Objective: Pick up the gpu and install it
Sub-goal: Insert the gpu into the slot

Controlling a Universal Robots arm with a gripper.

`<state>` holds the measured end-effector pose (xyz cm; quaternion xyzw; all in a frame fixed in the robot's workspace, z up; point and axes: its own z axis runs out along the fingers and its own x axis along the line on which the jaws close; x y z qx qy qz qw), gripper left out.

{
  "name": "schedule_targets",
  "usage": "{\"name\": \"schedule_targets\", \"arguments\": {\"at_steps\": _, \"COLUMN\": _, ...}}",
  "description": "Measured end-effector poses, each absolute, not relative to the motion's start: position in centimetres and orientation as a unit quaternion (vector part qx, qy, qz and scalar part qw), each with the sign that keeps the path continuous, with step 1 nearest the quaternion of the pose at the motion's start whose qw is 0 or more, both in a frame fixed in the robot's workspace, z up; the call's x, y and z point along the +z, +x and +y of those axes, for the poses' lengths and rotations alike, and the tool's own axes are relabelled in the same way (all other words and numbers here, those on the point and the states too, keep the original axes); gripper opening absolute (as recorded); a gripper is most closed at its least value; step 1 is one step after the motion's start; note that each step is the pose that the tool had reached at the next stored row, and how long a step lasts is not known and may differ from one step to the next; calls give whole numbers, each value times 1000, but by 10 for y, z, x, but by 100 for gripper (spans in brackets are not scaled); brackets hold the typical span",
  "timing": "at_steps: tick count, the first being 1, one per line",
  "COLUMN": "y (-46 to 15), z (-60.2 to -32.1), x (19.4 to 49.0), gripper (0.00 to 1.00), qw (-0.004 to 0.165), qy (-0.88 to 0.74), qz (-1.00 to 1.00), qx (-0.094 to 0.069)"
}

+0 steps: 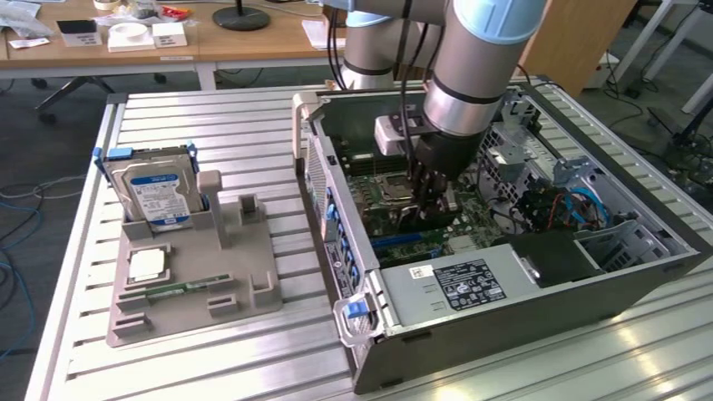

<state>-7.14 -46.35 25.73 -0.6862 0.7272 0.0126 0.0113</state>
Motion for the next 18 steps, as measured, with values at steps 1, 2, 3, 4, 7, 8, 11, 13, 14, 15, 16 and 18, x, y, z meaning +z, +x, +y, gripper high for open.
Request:
{"name": "schedule_targets", "arguments": {"at_steps": 1, "y": -72, "z": -463, "x": 257, "gripper": 27, "qw": 11, "qy": -686, "qz": 727, "qx": 13}}
{"name": "schedule_targets", "arguments": {"at_steps": 2, "y": -72, "z": -464, "x": 257, "gripper": 27, "qw": 11, "qy": -686, "qz": 727, "qx": 13}}
{"name": "schedule_targets", "arguments": {"at_steps": 3, "y": -73, "z": -464, "x": 257, "gripper": 27, "qw": 11, "qy": -686, "qz": 727, "qx": 13}}
{"name": "schedule_targets", "arguments": {"at_steps": 4, "y": -73, "z": -464, "x": 257, "gripper": 27, "qw": 11, "qy": -686, "qz": 727, "qx": 13}}
{"name": "schedule_targets", "arguments": {"at_steps": 7, "y": -75, "z": -464, "x": 257, "gripper": 27, "qw": 11, "qy": -686, "qz": 728, "qx": 13}}
{"name": "schedule_targets", "arguments": {"at_steps": 8, "y": -76, "z": -464, "x": 257, "gripper": 27, "qw": 11, "qy": -686, "qz": 728, "qx": 13}}
{"name": "schedule_targets", "arguments": {"at_steps": 11, "y": -78, "z": -464, "x": 256, "gripper": 27, "qw": 11, "qy": -686, "qz": 728, "qx": 13}}
{"name": "schedule_targets", "arguments": {"at_steps": 13, "y": -80, "z": -464, "x": 255, "gripper": 27, "qw": 11, "qy": -685, "qz": 728, "qx": 12}}
{"name": "schedule_targets", "arguments": {"at_steps": 14, "y": -80, "z": -464, "x": 255, "gripper": 27, "qw": 11, "qy": -685, "qz": 728, "qx": 12}}
{"name": "schedule_targets", "arguments": {"at_steps": 15, "y": -81, "z": -464, "x": 254, "gripper": 27, "qw": 11, "qy": -685, "qz": 728, "qx": 12}}
{"name": "schedule_targets", "arguments": {"at_steps": 16, "y": -81, "z": -464, "x": 254, "gripper": 27, "qw": 11, "qy": -685, "qz": 728, "qx": 13}}
{"name": "schedule_targets", "arguments": {"at_steps": 18, "y": -81, "z": -464, "x": 254, "gripper": 27, "qw": 11, "qy": -685, "qz": 728, "qx": 12}}
